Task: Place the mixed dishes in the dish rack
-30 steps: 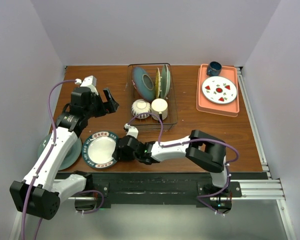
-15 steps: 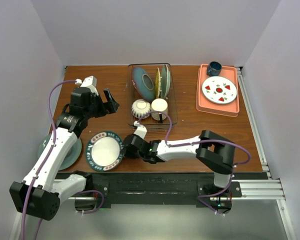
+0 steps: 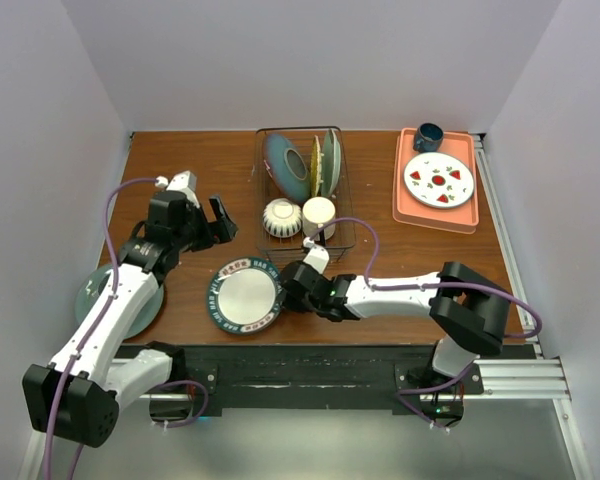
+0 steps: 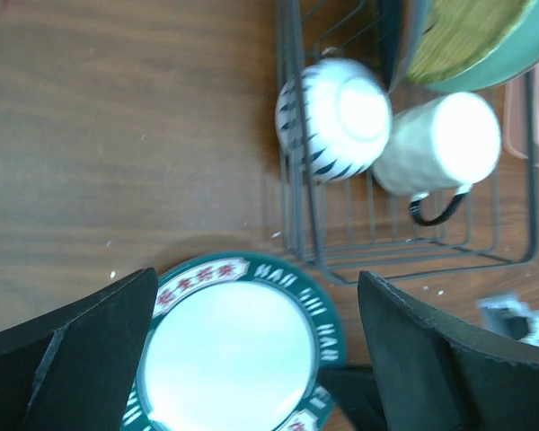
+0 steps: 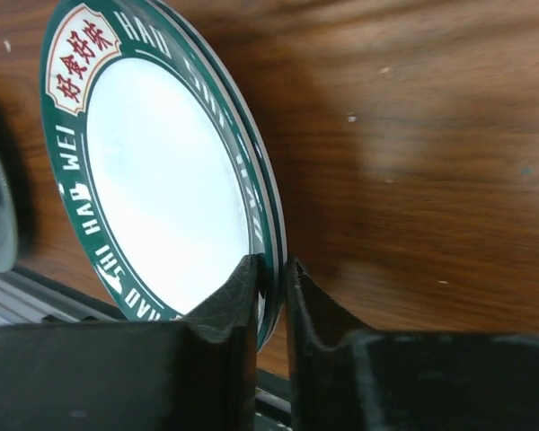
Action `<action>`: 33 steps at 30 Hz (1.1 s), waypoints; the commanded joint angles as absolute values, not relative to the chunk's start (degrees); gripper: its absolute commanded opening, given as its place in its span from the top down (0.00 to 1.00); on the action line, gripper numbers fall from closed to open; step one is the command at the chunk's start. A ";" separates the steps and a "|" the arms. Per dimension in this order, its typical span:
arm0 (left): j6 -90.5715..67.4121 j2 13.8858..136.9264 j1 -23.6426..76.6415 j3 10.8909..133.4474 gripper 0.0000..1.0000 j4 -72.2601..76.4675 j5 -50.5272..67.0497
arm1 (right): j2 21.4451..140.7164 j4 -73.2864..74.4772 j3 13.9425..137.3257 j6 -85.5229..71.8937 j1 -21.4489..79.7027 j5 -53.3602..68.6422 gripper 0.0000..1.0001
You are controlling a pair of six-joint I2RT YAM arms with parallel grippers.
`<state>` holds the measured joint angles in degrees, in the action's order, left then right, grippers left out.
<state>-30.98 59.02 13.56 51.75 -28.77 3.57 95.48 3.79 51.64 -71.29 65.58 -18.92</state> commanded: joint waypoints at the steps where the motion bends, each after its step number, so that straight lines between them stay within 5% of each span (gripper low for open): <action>1: -34.27 57.40 13.27 45.55 0.02 -27.34 2.11 | 93.08 13.79 49.40 -64.60 63.99 -21.80 0.77; 9: -38.85 55.63 13.27 36.04 0.02 -23.29 5.97 | 92.37 17.13 48.69 -63.02 62.93 -20.13 0.67; 15: -39.02 55.20 13.27 34.02 0.03 -22.94 6.86 | 92.02 19.85 49.65 -62.75 62.93 -20.74 0.88; 20: -39.20 55.02 13.27 32.43 0.03 -22.33 6.86 | 91.93 23.55 51.76 -61.18 63.02 -22.06 0.77; 33: -39.20 56.42 13.27 30.59 0.04 -20.92 6.50 | 91.76 29.17 54.67 -57.92 63.02 -26.19 0.77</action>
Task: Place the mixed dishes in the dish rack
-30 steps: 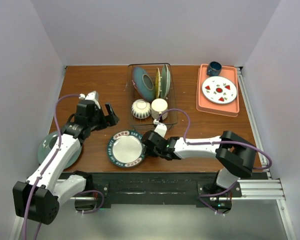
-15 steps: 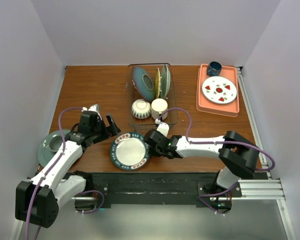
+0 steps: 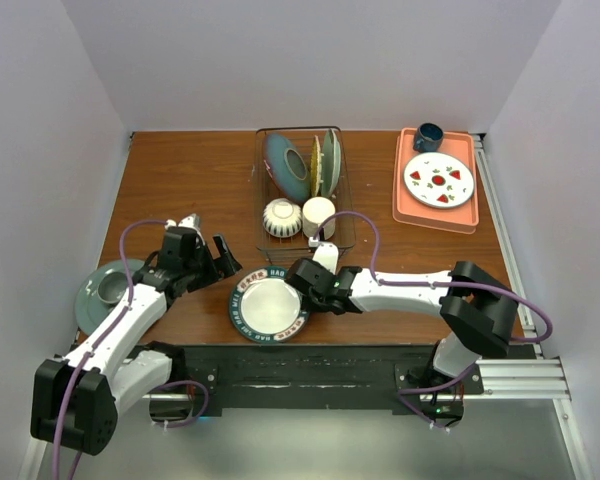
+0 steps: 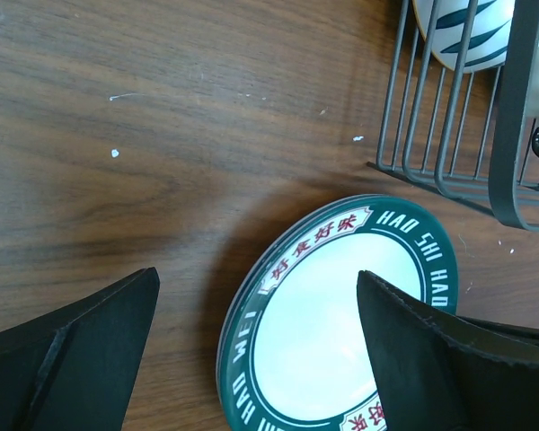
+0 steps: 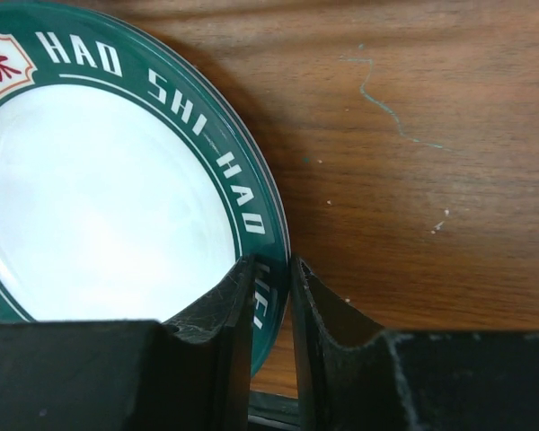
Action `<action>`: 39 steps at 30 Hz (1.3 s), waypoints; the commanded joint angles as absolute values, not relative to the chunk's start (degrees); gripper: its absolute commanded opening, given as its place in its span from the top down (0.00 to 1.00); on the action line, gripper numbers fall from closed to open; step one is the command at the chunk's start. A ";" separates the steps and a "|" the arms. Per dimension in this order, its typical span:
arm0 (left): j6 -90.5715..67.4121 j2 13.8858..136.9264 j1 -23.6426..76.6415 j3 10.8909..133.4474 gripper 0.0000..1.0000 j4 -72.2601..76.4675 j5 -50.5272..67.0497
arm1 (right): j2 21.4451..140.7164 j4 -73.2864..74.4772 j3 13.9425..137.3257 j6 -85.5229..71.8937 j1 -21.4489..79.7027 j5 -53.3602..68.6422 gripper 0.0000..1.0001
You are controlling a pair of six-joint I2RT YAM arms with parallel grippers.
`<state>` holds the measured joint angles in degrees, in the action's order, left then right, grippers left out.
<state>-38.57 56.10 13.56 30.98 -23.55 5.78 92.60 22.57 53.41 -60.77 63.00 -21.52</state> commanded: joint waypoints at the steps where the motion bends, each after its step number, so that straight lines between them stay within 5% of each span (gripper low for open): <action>1: -39.29 56.43 13.27 30.59 0.04 -20.83 6.59 | 91.58 29.44 54.84 -57.75 62.93 -26.54 0.79; 9: -38.85 56.78 13.27 30.23 0.04 -20.39 7.12 | 89.13 30.15 55.63 -55.81 63.10 -27.24 0.87; 14: -38.41 56.34 13.27 30.32 0.04 -20.48 7.91 | 87.01 30.93 55.81 -55.63 63.02 -28.56 1.00; 25: -37.71 55.99 13.36 29.53 0.07 -19.16 11.77 | 83.32 29.71 54.15 -55.28 63.02 -27.95 1.00; 28: -37.71 55.64 13.45 29.09 0.10 -18.63 12.48 | 82.36 28.05 52.57 -55.37 63.11 -27.07 0.78; 31: -37.71 55.55 13.45 28.92 0.11 -18.46 12.57 | 81.91 25.41 50.63 -55.63 63.02 -25.40 0.66; 36: -37.70 55.72 13.80 28.57 0.19 -17.84 13.71 | 82.00 20.49 46.68 -55.73 63.02 -21.72 0.66; 39: -37.62 55.55 13.97 27.78 0.22 -17.84 13.62 | 81.83 17.41 45.10 -55.46 63.10 -20.57 0.78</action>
